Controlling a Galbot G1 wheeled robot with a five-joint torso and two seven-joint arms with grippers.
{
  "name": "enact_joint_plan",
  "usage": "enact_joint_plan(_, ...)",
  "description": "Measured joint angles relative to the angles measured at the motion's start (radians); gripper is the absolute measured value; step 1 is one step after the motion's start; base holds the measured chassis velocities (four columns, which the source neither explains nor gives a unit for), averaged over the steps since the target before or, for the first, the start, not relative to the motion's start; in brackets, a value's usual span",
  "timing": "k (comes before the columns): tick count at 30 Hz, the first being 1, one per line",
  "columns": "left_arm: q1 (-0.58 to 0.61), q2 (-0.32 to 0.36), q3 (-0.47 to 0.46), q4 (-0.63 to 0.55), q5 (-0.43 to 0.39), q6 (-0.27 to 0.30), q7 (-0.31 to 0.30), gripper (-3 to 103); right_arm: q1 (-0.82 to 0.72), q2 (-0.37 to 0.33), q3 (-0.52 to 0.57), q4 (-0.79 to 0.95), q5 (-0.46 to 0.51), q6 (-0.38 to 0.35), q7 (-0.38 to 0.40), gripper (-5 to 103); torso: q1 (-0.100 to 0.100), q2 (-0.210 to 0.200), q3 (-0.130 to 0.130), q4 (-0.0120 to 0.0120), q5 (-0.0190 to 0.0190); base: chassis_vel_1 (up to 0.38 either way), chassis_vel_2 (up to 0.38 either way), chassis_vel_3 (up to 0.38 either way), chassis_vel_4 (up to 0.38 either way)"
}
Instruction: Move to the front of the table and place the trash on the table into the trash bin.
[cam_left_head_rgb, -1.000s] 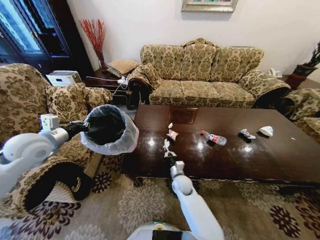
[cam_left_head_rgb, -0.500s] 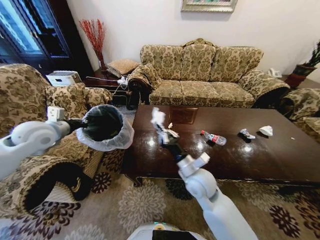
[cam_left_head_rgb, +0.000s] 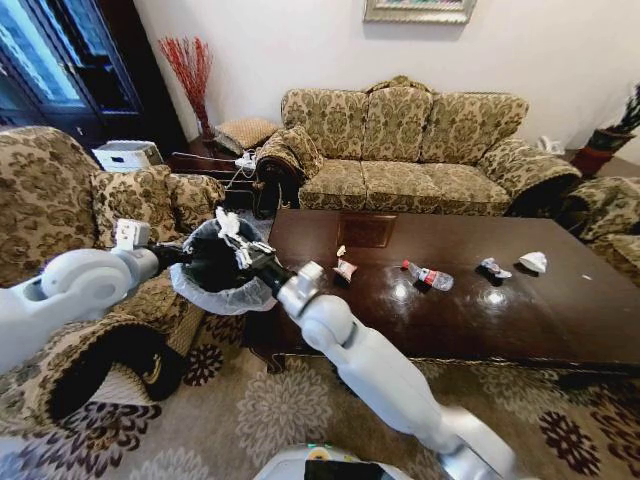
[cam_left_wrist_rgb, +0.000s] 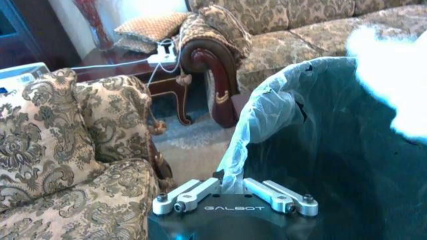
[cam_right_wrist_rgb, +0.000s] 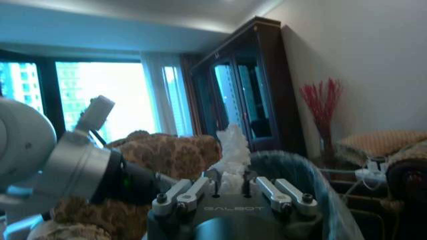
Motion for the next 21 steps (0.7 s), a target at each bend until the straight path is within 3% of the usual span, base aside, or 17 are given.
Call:
enact_joint_plan(4, -0.001, -0.022, -0.002, -0.004, 0.0, -0.009, -0.005, 0, -0.024, -0.014, -0.002, 0.011, -0.009, -0.006, -0.008, 33, 0.0, 0.0, 0.0, -0.0001, 0.0001, 0.0, 0.0, 0.0, 0.0)
enact_joint_plan(10, 0.003, -0.038, -0.001, -0.011, 0.01, -0.021, -0.001, 0, -0.038, -0.017, 0.008, 0.01, -0.029, 0.029, -0.035, 60, 0.0, 0.0, 0.0, -0.0001, 0.0, 0.0, 0.0, 0.0, 0.0)
enact_joint_plan(11, 0.003, -0.038, -0.001, -0.011, 0.01, -0.021, -0.001, 0, -0.038, -0.017, 0.008, 0.01, -0.029, 0.029, -0.035, 60, 0.0, 0.0, 0.0, -0.0001, 0.0, 0.0, 0.0, 0.0, 0.0)
enact_joint_plan(14, 0.001, -0.037, -0.002, -0.026, 0.009, -0.022, 0.0, 0, -0.043, -0.014, 0.009, 0.003, -0.038, 0.082, -0.049, 77, 0.0, 0.0, 0.0, -0.0001, 0.0001, 0.0, 0.0, 0.0, 0.0)
enact_joint_plan(16, 0.001, -0.039, -0.003, -0.029, 0.009, -0.022, 0.0, 0, -0.047, -0.014, 0.011, 0.005, -0.037, 0.104, -0.052, 77, 0.0, 0.0, 0.0, -0.0001, 0.0001, 0.0, 0.0, 0.0, 0.0)
enact_joint_plan(17, 0.001, -0.042, -0.003, -0.031, 0.009, -0.022, 0.0, 0, -0.055, -0.014, 0.019, 0.016, -0.037, 0.135, -0.053, 82, 0.0, 0.0, 0.0, -0.0001, 0.0001, 0.0, 0.0, 0.0, 0.0)
enact_joint_plan(19, 0.003, -0.052, -0.004, -0.024, 0.01, -0.019, -0.001, 0, -0.087, -0.025, 0.061, 0.062, -0.05, 0.166, -0.05, 92, 0.0, 0.0, 0.0, 0.0, 0.0002, 0.0, 0.0, 0.0, 0.0)
enact_joint_plan(20, 0.003, -0.052, -0.004, -0.024, 0.01, -0.019, -0.001, 0, -0.087, -0.025, 0.061, 0.062, -0.05, 0.166, -0.05, 92, 0.0, 0.0, 0.0, 0.0, 0.0002, 0.0, 0.0, 0.0, 0.0)
enact_joint_plan(21, 0.005, -0.063, -0.004, -0.011, 0.012, -0.018, -0.002, 0, -0.131, -0.051, 0.119, 0.102, -0.073, 0.176, -0.053, 97, 0.0, 0.0, 0.0, 0.0001, 0.0001, 0.0, 0.0, 0.0, 0.0)
